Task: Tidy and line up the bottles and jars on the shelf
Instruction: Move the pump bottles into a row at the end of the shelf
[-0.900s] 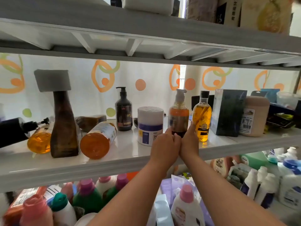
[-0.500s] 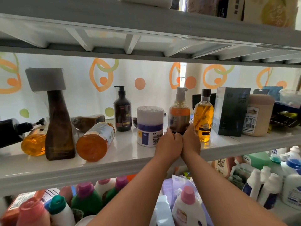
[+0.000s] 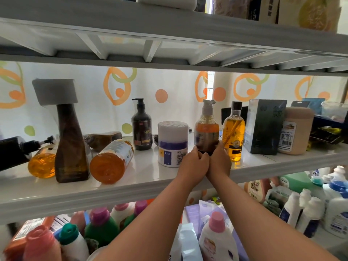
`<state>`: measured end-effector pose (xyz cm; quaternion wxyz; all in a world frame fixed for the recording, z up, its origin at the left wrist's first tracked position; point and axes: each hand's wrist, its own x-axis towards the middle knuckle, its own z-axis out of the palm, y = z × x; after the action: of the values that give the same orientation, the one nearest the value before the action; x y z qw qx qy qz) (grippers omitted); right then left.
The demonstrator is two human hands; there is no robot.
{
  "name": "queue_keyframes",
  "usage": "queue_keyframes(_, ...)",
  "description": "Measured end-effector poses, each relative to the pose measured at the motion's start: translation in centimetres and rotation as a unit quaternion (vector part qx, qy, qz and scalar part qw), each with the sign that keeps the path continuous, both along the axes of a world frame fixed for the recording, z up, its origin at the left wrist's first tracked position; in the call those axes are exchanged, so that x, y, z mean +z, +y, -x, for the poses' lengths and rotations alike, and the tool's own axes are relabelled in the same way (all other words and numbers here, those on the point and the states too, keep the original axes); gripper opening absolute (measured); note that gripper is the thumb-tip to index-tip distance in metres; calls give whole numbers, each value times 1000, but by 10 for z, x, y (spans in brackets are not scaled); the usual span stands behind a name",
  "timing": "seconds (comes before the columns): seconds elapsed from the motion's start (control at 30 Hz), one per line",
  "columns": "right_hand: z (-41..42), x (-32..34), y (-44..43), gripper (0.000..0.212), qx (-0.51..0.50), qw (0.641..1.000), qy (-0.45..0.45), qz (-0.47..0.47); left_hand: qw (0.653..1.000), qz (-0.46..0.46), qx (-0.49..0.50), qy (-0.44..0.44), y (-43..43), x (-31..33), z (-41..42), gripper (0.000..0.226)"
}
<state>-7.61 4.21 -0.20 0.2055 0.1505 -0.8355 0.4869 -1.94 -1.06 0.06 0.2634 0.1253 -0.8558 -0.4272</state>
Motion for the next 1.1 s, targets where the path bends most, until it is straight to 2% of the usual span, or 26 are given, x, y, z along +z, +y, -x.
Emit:
queue_keyframes(0.23, -5, -1, 4, 42, 25, 999, 11, 29, 1000, -8, -1, 18, 0, -1, -4, 33)
queue_keyframes(0.57, -11, 0, 14, 59, 46, 994, 6, 94, 994, -27, -19, 101, 5, -3, -12, 22)
queue_keyframes(0.83, -30, 12, 22, 61, 30, 992, 14, 118, 993, -37, -13, 115, 11, -4, -15, 58)
queue_keyframes(1.1, -54, 15, 24, 62, 38, 988, 36, 143, 983, -97, -3, 155, 11, 3, -38, 55)
